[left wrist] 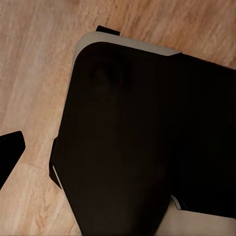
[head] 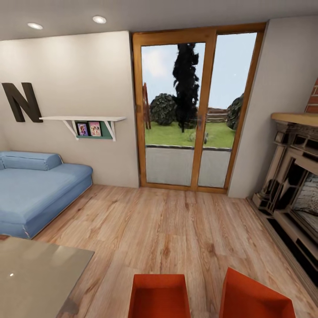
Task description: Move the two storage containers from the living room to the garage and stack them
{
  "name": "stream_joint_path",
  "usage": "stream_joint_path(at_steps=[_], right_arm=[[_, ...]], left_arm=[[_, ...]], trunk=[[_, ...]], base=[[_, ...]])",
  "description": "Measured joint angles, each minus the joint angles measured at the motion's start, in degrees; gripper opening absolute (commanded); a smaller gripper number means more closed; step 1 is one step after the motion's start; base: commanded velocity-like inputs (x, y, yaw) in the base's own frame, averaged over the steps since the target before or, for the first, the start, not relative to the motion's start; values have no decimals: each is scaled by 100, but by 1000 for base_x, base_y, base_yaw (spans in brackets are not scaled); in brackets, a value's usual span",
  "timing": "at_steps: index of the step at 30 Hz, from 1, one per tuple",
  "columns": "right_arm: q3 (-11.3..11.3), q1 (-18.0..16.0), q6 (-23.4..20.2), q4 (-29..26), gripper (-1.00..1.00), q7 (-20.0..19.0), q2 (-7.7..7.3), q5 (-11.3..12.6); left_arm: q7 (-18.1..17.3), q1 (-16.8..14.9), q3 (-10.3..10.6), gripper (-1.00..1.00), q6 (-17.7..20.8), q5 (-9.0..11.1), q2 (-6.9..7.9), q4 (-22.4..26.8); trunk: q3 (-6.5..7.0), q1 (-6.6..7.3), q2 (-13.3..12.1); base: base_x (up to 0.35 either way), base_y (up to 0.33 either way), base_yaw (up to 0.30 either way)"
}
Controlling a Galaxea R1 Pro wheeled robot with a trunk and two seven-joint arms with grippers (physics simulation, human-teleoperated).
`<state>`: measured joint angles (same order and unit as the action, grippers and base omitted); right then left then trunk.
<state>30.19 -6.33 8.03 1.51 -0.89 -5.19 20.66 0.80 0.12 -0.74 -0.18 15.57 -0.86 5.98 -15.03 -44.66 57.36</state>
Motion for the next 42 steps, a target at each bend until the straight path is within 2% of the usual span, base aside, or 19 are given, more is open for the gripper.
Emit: stream_joint_path(at_steps=[23,42], right_arm=[[8,0,-10,0,100,-4,1,-2],[-9,-3,-214,0,100,-4,-22,-1]], left_arm=[[7,-1,-1,100,-5,4,9,0],[8,-2,-8,100,-4,10,9,1]], trunk=[[-6,0,0],[-169,0,0]], base=[[0,0,0],[0,0,0]])
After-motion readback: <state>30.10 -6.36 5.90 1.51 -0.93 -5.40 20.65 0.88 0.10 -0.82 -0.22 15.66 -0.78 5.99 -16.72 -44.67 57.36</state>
